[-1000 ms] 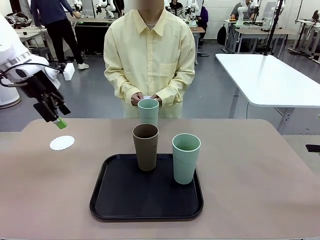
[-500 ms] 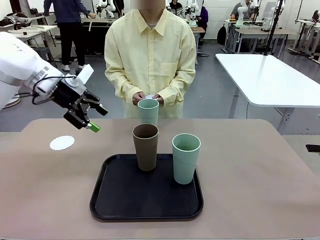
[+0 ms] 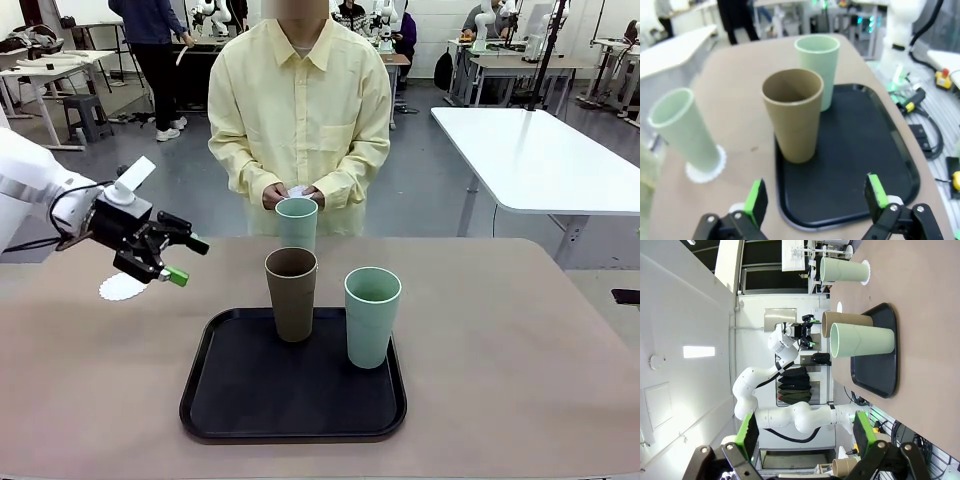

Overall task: Place coasters on the table and set cups on them.
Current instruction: Take one Reusable plastic cup from the Flat Tray and place it on a coaster set by the human.

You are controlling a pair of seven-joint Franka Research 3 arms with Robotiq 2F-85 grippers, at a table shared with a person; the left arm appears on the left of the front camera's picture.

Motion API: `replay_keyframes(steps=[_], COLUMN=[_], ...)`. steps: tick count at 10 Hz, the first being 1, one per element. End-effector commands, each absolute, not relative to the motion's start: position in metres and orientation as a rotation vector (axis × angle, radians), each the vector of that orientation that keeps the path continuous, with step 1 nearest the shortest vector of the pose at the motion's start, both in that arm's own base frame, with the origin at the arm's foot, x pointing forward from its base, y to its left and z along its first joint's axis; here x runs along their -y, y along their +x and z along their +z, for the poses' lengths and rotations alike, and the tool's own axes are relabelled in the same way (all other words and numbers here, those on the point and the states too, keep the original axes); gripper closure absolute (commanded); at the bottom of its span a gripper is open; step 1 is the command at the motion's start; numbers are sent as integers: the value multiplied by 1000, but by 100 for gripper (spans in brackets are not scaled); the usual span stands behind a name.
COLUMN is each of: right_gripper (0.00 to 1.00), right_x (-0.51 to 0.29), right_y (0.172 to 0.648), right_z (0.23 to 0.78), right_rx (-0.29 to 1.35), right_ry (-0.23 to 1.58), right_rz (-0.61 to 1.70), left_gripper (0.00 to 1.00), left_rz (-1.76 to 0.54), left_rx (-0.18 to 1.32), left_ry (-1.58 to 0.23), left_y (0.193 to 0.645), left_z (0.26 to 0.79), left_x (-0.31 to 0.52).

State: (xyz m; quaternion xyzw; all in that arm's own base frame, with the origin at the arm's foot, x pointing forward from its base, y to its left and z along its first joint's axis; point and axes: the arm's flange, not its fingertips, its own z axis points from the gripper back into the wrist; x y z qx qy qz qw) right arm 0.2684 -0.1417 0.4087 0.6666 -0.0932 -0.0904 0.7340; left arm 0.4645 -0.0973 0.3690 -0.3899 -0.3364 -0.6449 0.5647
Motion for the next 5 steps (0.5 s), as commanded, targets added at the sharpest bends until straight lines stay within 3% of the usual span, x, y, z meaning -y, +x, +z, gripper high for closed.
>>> replay_keyframes(steps=[1,5], right_gripper=[0,0], right_x=[142,142], right_y=[268,268], right_z=[410,410], right_rx=[211,211], right_ry=[1478,1478], right_rz=[-191,-191], left_gripper=[0,0], left_rz=[-1522,-1540], left_rx=[798,811], left_ry=[-960,-952], left_y=[468,470], left_z=[354,328], left_x=[107,140])
